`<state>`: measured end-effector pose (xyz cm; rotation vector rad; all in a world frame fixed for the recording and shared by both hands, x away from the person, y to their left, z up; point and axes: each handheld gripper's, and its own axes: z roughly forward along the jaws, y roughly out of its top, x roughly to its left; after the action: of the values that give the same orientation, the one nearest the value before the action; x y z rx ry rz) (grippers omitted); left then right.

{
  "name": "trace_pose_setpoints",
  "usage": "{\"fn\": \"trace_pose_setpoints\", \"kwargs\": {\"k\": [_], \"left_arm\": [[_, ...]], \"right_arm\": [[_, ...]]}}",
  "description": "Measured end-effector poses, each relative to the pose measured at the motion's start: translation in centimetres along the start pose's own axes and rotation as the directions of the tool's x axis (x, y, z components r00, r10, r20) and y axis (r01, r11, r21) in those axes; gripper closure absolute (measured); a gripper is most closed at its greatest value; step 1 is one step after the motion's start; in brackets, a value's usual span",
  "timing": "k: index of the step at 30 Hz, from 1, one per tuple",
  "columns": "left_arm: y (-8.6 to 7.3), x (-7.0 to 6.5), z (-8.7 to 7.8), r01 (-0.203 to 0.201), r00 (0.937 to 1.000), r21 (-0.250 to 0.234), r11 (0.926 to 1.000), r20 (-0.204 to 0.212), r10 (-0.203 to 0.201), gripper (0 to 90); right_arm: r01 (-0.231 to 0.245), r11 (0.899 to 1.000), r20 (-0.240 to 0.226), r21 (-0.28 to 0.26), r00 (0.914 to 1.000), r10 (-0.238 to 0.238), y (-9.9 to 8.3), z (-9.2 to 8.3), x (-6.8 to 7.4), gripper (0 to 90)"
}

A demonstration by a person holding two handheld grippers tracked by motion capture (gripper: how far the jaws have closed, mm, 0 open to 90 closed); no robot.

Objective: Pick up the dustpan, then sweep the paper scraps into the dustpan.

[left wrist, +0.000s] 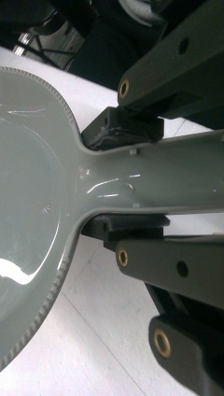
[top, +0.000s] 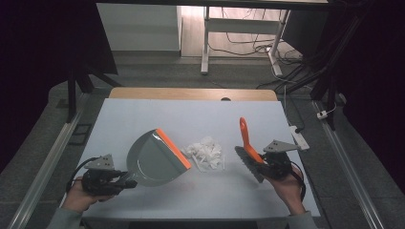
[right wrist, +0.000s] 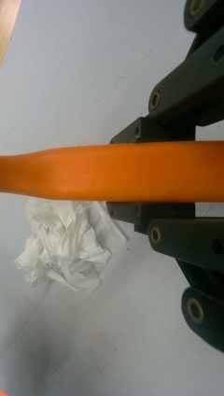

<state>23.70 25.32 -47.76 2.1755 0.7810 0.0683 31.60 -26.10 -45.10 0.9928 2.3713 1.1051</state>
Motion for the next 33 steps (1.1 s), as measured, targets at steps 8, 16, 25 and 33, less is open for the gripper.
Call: {"fn": "trace_pose_setpoints", "kwargs": {"k": [8,16,25,33], "left_arm": [[0.0,-0.2,0.4,-0.015,0.9999,0.034,0.9993,0.008,0.014,61.5],[-0.2,-0.4,0.7,-0.019,0.9997,0.051,0.9985,0.016,0.018,61.5],[-0.6,0.0,1.2,-0.001,0.9995,0.085,0.9964,0.032,-0.001,61.5],[-0.8,0.2,1.9,0.017,0.9991,0.117,0.9929,0.037,-0.021,61.5]], "right_arm": [[0.003,1.000,0.000,0.000,1.0000,-0.003,0.0,0.0,0.0,70.4],[-0.003,1.000,0.002,-0.008,1.0000,0.003,0.1,0.0,0.1,70.3],[-0.008,1.000,-0.007,-0.030,0.9999,0.008,0.8,0.4,0.4,70.3],[-0.004,0.999,-0.015,-0.047,0.9999,0.003,2.1,1.5,0.7,70.4]]}}
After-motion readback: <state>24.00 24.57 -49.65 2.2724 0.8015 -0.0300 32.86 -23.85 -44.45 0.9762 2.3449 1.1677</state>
